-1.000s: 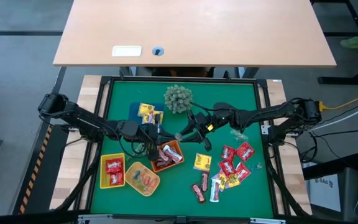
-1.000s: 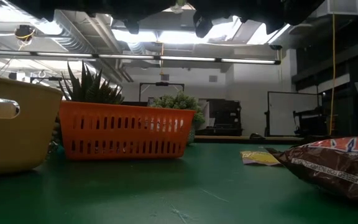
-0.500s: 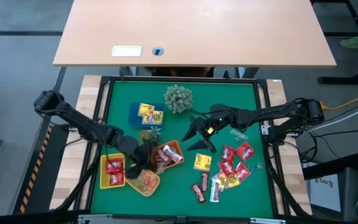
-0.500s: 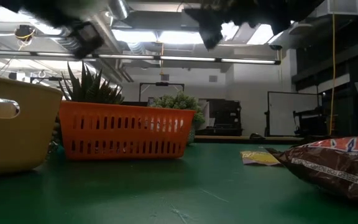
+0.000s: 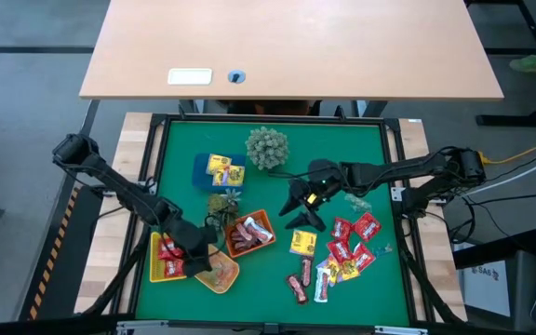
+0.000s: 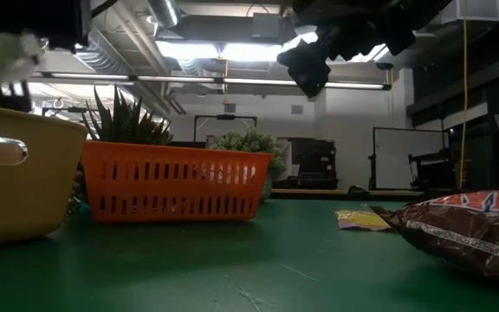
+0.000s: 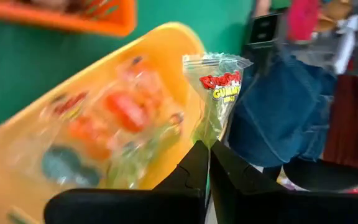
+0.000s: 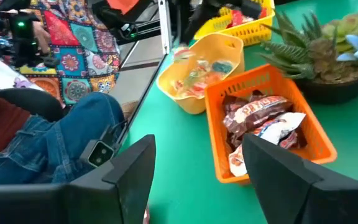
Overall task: Sort candy
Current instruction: Put the green gummy into the light orange bin
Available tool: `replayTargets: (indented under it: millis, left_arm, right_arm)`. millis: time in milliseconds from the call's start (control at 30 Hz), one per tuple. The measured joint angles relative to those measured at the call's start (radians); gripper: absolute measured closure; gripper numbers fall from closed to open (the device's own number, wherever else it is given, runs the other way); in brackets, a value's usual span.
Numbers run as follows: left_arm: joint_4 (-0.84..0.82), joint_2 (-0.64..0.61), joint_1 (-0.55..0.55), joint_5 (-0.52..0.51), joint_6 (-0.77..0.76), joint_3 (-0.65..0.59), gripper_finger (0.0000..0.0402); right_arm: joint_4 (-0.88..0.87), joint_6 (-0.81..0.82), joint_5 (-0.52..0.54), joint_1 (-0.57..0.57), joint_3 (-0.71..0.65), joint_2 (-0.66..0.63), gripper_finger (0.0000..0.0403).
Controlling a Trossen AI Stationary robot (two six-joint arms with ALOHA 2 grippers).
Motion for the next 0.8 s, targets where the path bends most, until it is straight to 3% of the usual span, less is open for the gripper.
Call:
replayTargets:
  millis: [167, 533, 700, 800]
  left_arm:
    - [-0.081, 0.000, -0.015, -0.022, -0.058, 0.000, 0.0393]
    - [-0.121, 0.000, -0.017, -0.092, -0.080, 0.000, 0.0305]
    - [-0.111, 0.000, -0.017, -0.098, -0.080, 0.000, 0.0289]
    - [-0.103, 0.000, -0.017, -0.099, -0.079, 0.000, 0.0288]
  right_arm:
    - [-0.046, 0.021, -0.006, 0.001, 0.000, 0.000, 0.0162]
    - [-0.320, 0.035, 0.006, 0.001, 0.000, 0.000, 0.0162]
    - [-0.599, 0.051, 0.119, 0.001, 0.000, 0.000, 0.0162]
    - [-0.801, 0.051, 0.250, 0.001, 0.000, 0.000, 0.0162]
